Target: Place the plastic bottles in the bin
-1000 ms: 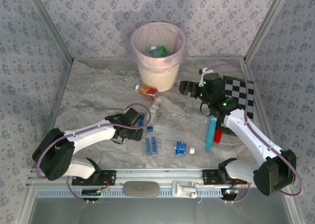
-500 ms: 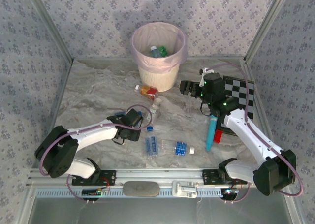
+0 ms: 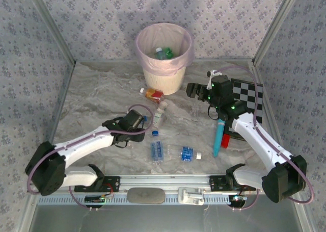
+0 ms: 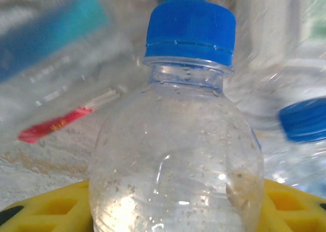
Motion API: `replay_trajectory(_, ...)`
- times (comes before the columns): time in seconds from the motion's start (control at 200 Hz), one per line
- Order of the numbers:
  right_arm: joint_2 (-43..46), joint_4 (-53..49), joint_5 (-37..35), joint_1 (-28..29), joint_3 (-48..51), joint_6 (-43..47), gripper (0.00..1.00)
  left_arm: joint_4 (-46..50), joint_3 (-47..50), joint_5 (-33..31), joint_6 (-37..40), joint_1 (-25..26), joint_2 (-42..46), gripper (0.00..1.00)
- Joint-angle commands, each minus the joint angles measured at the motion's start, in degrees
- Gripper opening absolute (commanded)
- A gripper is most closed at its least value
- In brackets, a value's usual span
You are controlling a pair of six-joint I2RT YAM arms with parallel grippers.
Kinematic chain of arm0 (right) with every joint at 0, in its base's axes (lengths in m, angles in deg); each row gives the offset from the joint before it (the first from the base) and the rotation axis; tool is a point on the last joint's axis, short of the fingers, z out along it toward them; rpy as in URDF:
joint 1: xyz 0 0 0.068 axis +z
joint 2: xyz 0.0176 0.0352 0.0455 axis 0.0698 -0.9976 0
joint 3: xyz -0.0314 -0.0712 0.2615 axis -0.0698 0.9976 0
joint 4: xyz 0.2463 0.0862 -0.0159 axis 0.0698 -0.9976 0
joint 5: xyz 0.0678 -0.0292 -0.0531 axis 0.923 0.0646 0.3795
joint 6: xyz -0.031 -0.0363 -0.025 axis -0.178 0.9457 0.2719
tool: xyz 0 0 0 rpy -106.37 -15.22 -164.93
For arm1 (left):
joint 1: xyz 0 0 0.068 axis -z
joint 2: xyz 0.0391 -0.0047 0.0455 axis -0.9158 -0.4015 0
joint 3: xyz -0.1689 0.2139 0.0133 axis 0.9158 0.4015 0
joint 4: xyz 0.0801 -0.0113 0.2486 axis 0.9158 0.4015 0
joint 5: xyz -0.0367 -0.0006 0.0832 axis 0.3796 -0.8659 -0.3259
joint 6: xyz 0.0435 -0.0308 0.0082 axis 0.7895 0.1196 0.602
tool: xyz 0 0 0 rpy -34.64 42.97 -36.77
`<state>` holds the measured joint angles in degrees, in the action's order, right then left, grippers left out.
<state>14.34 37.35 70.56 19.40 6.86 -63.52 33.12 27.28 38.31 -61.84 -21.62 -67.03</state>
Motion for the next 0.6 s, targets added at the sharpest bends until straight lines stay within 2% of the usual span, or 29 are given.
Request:
replay_trajectory(0.0, 0.09, 1.59, 0.47, -0.37, 1.12, -1.08, 1.00, -1.55, -3.65, -2.56, -1.55, 0.12, 5.12, 0.53)
replay_trajectory(0.14, -0.34, 2.01, 1.08, -0.51, 1.53, -1.55, 1.00, -9.99, -5.56, -3.07, -1.69, -0.60, 9.17, 0.51)
replay_trajectory(0.295, -0.68, 2.22, 2.24, -0.52, 1.95, -2.54, 1.00, -18.22, -10.77, -0.43, 0.68, -2.32, 9.38, 0.49)
replay_trajectory(0.405, -0.70, 3.25, 3.61, -0.46, 3.51, -4.02, 1.00, -21.75, -16.52, 1.28, 5.01, -3.59, 7.38, 0.49)
replay_trajectory(0.595, -0.74, 5.03, 6.29, -0.21, 6.74, -7.15, 1.00, -25.59, -29.17, 9.27, 8.87, -8.32, -0.83, 0.48)
